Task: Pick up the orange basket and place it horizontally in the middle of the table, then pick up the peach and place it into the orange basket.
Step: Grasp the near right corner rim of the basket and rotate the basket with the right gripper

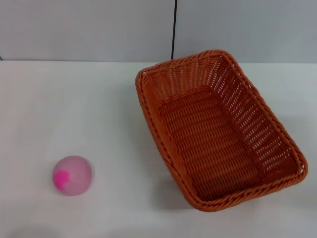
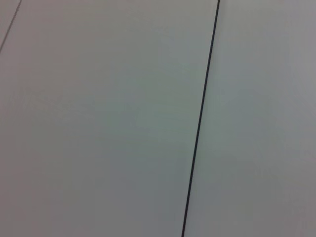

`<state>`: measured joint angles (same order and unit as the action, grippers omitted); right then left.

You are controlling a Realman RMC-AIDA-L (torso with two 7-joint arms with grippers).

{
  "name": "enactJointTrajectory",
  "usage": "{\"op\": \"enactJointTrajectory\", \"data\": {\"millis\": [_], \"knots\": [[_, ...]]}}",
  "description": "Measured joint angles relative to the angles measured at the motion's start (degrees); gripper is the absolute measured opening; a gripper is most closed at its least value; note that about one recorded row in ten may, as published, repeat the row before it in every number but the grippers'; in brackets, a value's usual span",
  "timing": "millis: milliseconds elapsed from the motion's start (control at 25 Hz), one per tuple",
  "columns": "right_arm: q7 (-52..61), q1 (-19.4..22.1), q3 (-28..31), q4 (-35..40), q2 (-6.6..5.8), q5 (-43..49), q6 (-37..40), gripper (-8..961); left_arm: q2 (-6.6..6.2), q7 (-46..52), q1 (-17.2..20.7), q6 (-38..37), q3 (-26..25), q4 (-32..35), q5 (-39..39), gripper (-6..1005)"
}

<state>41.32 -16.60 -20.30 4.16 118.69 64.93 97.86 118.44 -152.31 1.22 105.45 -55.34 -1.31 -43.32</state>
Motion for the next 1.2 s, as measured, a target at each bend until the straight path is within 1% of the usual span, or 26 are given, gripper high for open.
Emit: {"op": "enactJointTrajectory", "data": {"millis": [200, 480, 600, 680, 800, 920, 1040, 1120, 1200], "knots": [[7.8, 0.0, 0.0, 6.1, -0.04, 4.3, -1.9, 604, 0.01, -0.1, -0.1, -0.6, 0.0, 0.0, 0.1, 814], [13.6, 1.5, 0.4, 11.1, -0.06, 5.3, -2.3, 590, -0.12, 0.1, -0.6, -1.1, -0.1, 0.4, 0.0, 812], [19.2, 2.4, 0.0, 16.0, -0.20, 7.1, -3.0, 584, -0.14, 0.1, -0.6, -2.0, -0.2, 0.4, -0.1, 812], [25.2, 3.0, 0.0, 21.4, -0.20, 10.1, -3.2, 580, -0.19, 0.2, -0.9, -2.6, -0.2, 0.5, -0.2, 811], [38.6, 3.6, 0.5, 32.7, -0.29, 17.8, -3.5, 574, -0.23, 0.2, -1.4, -2.9, -0.3, 0.5, -0.2, 811], [55.9, 2.8, 0.7, 47.1, -0.98, 28.5, -3.5, 568, -0.24, 0.2, -1.8, -3.0, -0.7, 0.5, -0.3, 810], [71.0, 0.7, 0.1, 58.9, -1.75, 38.8, -1.5, 562, -0.24, 0.2, -2.4, -3.4, -0.8, 0.5, -0.3, 809], [79.4, -1.5, -0.1, 65.1, -2.54, 45.5, 0.8, 558, -0.23, 0.3, -2.7, -3.7, -0.8, 0.5, -0.3, 809], [86.8, -4.7, -0.2, 68.6, -4.23, 52.5, 4.3, 554, -0.23, 0.4, -2.8, -3.8, -0.8, 0.5, -0.3, 808]]}}
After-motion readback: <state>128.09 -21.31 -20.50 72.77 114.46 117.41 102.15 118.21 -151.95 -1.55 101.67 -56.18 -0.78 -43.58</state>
